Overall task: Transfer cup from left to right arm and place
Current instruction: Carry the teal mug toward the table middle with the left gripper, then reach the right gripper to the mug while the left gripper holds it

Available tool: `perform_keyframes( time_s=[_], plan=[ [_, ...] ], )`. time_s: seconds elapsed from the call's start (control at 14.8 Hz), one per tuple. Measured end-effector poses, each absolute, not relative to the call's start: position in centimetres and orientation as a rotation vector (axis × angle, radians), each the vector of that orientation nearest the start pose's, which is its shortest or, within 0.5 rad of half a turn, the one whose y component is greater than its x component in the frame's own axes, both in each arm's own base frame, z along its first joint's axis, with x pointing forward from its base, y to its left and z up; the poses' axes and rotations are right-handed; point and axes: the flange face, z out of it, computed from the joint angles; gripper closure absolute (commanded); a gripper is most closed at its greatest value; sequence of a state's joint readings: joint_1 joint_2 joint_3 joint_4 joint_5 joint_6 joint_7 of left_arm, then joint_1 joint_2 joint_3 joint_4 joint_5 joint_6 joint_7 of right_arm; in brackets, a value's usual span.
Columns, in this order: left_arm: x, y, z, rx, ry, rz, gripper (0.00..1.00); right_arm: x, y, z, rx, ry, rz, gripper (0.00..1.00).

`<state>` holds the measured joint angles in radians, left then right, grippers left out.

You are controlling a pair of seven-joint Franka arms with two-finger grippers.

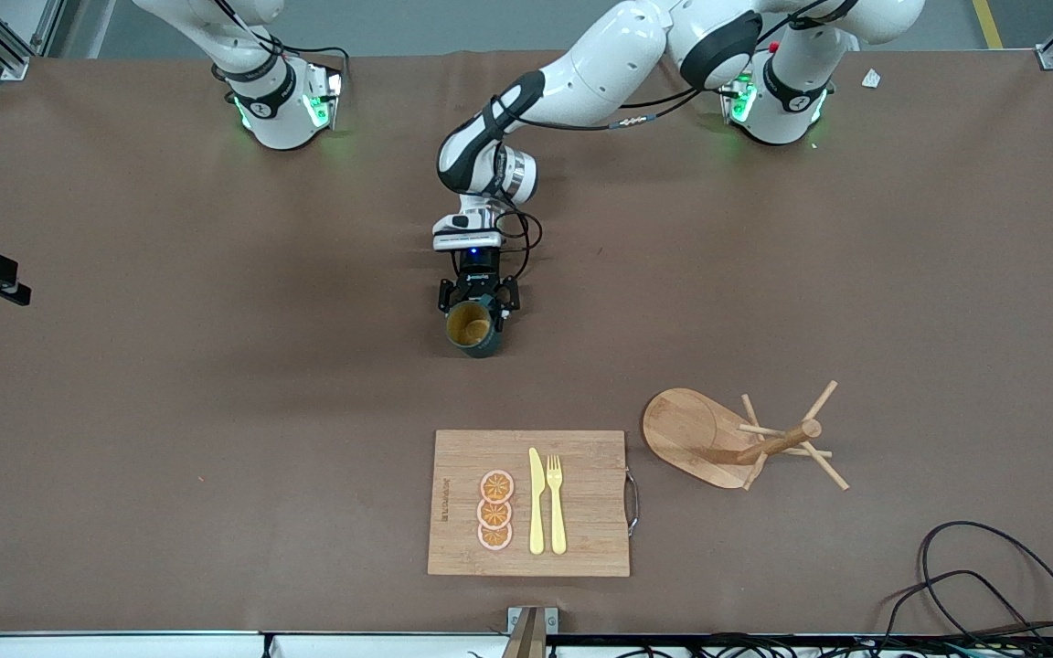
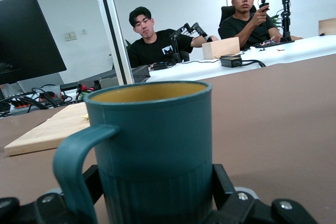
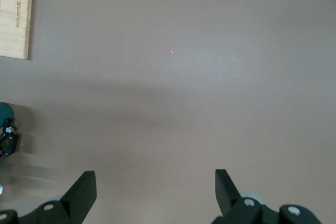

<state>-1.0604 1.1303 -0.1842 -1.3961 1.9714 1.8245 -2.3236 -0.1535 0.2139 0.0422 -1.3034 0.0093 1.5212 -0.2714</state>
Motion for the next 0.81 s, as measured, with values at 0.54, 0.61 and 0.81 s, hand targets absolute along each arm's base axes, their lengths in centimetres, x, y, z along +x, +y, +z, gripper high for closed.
perform_keyframes(
  time_s=[0.54,0.61,0.81],
  plan=[
    [30.4,-65.5,10.4,-2.419,0.012,-1.886,0.00,61.6,-2.4,58.8,-3.099,-0.173,0.070,0.00],
    [30.3,-65.9,11.8,-2.431,-0.009,-1.862,0.00,61.9,-1.3,57.7,-3.101,-0.153,0.069,0.00],
    [30.5,-66.6,15.9,-2.464,-0.088,-1.795,0.00,62.3,1.7,54.7,-3.105,-0.102,0.076,0.00]
  ],
)
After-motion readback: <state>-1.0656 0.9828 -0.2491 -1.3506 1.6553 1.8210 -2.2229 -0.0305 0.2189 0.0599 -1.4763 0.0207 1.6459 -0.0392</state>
